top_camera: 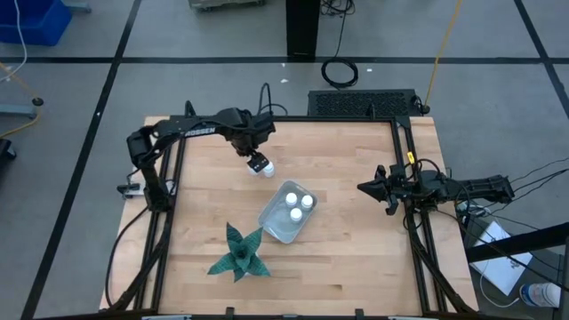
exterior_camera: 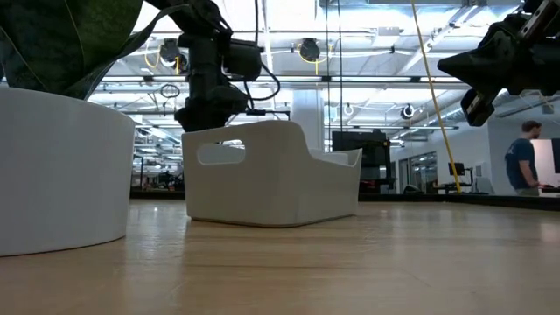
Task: Pick and place pill bottles into a basket
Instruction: Put the white pill bottle into the gray bin
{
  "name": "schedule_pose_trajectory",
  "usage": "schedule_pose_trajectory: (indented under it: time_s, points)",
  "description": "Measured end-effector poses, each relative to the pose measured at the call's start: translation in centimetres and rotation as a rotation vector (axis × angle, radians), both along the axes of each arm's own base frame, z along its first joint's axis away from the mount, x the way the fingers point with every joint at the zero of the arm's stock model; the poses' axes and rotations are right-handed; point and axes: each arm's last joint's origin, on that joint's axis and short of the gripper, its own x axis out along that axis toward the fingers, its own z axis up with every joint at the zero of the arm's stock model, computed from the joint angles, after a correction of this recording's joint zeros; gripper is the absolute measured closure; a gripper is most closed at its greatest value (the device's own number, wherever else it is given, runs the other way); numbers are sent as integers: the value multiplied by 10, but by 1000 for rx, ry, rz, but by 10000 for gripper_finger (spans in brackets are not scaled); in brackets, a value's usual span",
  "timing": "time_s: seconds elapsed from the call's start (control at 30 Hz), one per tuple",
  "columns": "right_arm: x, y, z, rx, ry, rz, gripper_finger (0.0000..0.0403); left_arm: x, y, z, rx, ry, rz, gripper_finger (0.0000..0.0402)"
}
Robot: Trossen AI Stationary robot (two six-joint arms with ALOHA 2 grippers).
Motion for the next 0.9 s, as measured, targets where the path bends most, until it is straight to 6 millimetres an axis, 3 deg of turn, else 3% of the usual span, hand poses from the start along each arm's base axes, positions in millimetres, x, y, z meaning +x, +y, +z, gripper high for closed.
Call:
schedule_pose_trajectory:
  time_s: [0.3, 0.63, 0.9]
  points:
    - [0, 0, 0, 0, 0, 0, 403, -1, 0, -9, -10, 15, -10, 123]
    - [0, 0, 0, 0, 0, 0, 403, -6, -4, -37, -33, 14, -4, 123]
    - [0, 0, 0, 0, 0, 0, 403, -1, -4, -38, -19, -36, -26, 124]
